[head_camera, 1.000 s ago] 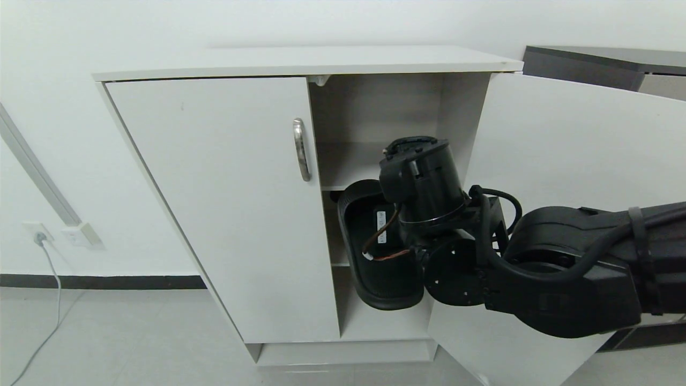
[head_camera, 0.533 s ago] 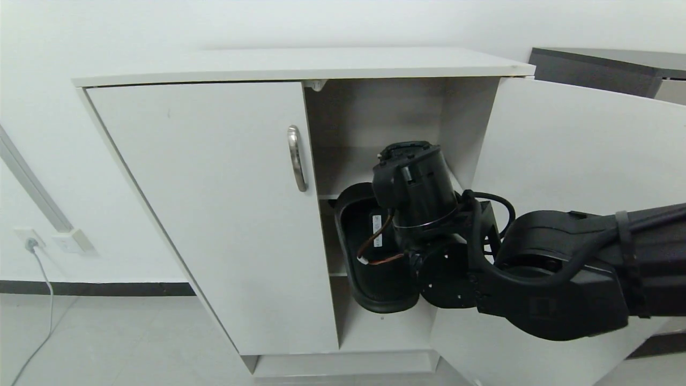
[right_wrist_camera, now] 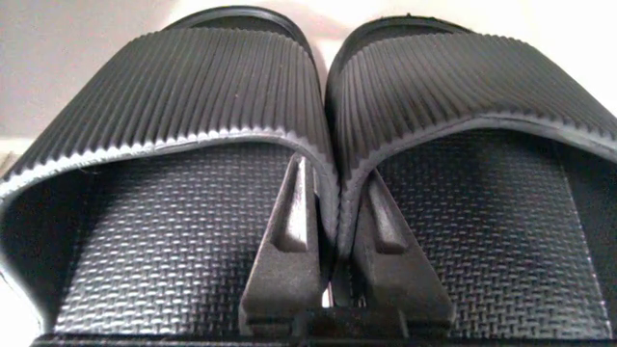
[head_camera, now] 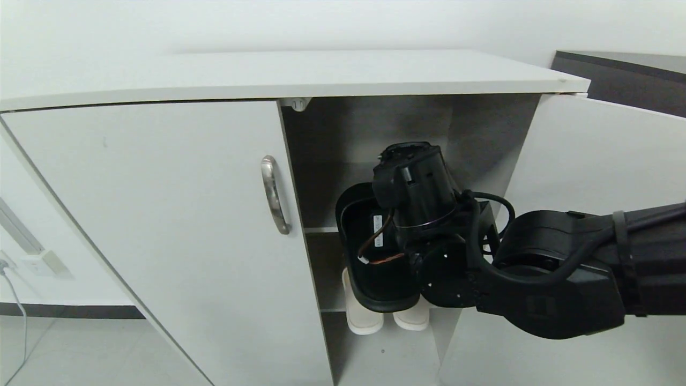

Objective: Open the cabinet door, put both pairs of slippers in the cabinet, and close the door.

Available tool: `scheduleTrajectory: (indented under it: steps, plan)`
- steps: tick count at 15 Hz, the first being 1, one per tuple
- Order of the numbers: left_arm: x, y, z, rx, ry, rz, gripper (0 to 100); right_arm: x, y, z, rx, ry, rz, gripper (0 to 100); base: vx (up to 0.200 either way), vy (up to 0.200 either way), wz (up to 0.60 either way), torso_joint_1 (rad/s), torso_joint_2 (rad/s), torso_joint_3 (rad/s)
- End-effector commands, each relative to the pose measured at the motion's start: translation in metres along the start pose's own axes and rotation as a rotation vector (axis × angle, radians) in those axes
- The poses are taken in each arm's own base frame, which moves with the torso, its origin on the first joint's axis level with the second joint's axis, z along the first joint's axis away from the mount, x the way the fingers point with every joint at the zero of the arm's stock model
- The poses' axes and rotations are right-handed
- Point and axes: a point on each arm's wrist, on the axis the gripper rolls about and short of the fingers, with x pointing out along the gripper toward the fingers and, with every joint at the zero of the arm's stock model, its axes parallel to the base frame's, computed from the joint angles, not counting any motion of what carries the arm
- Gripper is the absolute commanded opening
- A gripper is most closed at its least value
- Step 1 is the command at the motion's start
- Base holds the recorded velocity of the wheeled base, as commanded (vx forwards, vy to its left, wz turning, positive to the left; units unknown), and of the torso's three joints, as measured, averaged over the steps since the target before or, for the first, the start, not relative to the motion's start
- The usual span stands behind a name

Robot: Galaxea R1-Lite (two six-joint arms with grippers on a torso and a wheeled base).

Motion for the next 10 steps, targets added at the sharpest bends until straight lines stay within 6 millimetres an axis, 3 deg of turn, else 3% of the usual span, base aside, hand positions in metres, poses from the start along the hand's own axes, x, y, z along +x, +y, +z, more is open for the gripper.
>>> scheduleTrajectory:
  steps: [1,4,10]
  plan:
    - [0.000,0.000,0.000,-0.001,0.000,0.001,0,0.002,0.002,-0.003,-0.007,0.006,-0.002,0,0.000,0.000,0.00,0.000,0.00,0.000]
    - [0.000,0.000,0.000,-0.001,0.000,0.001,0,0.005,0.004,-0.006,-0.011,0.010,-0.001,0,0.000,0.000,0.00,0.000,0.00,0.000]
    - [0.000,0.000,0.000,-0.003,0.000,0.001,0,0.033,-0.001,-0.005,0.008,0.014,-0.027,0,0.000,0.000,0.00,0.000,0.00,0.000]
